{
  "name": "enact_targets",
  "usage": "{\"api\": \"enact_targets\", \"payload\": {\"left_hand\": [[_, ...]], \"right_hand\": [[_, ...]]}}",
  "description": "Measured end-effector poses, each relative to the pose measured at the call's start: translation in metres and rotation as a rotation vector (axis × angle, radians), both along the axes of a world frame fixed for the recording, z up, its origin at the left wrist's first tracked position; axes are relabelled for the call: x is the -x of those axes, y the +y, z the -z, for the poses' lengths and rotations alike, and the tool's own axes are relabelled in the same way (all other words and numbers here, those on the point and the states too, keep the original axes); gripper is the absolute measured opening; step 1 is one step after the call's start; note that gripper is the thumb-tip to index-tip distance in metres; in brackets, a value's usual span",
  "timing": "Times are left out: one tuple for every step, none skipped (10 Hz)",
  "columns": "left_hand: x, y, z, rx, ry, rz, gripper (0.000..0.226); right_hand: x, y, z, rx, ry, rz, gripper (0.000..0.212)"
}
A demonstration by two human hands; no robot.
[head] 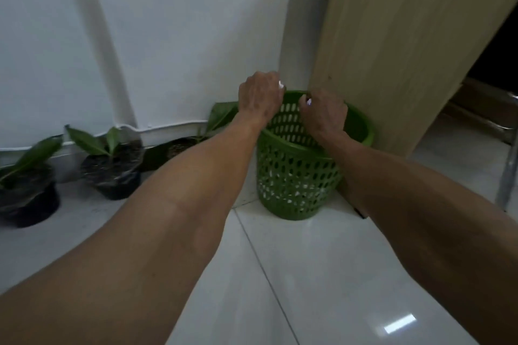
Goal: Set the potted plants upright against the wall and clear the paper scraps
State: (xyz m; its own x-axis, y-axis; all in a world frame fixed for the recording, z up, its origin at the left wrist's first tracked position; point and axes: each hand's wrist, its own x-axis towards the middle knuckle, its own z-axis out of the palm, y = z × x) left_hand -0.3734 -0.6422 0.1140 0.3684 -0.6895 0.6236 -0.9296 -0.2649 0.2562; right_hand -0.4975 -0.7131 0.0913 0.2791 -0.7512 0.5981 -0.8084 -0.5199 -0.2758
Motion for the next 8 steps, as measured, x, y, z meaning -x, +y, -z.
{"api": "enact_targets", "payload": {"left_hand": [[0.025, -0.036, -0.003, -0.066, -0.031, 0.095, 0.032], [0.033, -0.054, 0.002, -0.273, -0.013, 0.195, 0.036], [0.033, -0.057, 0.010, -0.517, -0.033, 0.188, 0.037], [0.031, -0.052, 0.013, -0.596, 0.017, 0.173, 0.029], [0.029, -0.043, 0.013, -0.575, -0.016, 0.155, 0.030], [0.024, -0.030, 0.018, -0.573, -0.034, 0.124, 0.042], [0.017, -0.015, 0.031, -0.540, -0.037, 0.060, 0.053], [0.006, -0.003, 0.037, -0.515, 0.049, 0.059, 0.059]], "right_hand": [[0.020, -0.015, 0.007, -0.063, 0.062, 0.053, 0.035], [0.039, -0.021, 0.013, -0.117, 0.081, 0.042, 0.037], [0.045, -0.024, 0.016, -0.210, 0.036, 0.017, 0.037], [0.045, -0.019, 0.011, -0.254, -0.036, 0.035, 0.033], [0.044, -0.014, 0.010, -0.251, -0.036, 0.026, 0.028], [0.040, -0.005, 0.009, -0.251, -0.015, 0.015, 0.027], [0.033, 0.009, 0.010, -0.221, 0.002, -0.038, 0.027], [0.027, 0.019, 0.009, -0.225, 0.046, -0.075, 0.028]]}}
